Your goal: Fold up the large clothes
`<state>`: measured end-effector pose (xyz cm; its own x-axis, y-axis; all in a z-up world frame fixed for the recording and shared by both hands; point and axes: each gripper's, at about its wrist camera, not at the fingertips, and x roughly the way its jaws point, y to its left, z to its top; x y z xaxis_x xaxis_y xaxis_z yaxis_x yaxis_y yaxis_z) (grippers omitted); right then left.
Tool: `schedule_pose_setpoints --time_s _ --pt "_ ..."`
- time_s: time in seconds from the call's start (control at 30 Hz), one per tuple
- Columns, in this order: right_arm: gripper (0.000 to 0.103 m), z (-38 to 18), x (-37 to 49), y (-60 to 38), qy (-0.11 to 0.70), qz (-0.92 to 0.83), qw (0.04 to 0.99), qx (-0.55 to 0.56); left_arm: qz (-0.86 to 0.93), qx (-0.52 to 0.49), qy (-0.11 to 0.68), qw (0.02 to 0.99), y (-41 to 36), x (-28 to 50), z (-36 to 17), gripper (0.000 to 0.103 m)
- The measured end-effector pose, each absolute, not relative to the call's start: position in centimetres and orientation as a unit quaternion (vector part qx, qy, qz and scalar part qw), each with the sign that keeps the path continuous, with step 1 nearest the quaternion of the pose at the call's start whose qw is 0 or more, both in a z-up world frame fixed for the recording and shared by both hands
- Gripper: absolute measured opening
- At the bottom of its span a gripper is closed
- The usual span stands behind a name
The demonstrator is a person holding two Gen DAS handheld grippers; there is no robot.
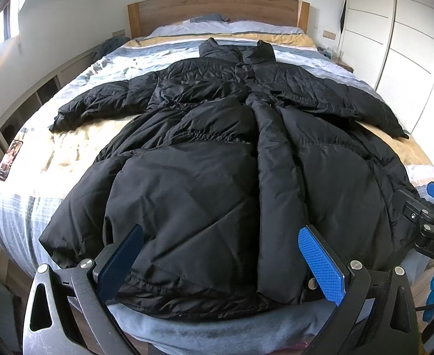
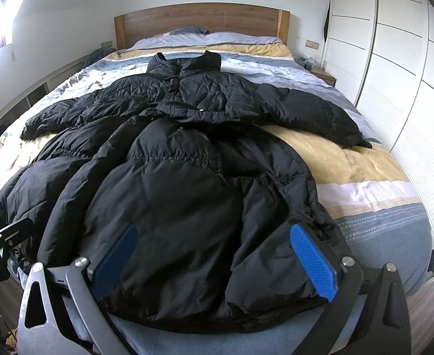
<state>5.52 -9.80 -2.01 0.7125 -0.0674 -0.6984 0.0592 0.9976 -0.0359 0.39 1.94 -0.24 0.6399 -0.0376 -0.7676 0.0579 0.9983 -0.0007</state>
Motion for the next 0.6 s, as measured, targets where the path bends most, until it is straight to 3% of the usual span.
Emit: schedule_pose_setpoints --time_s 0.6 --pt "0.103 2.6 5.5 -10.9 0.34 -0.035 0.94 0.005 -0.047 0.072 0.402 0.911 0.1 0.1 4.1 0.102"
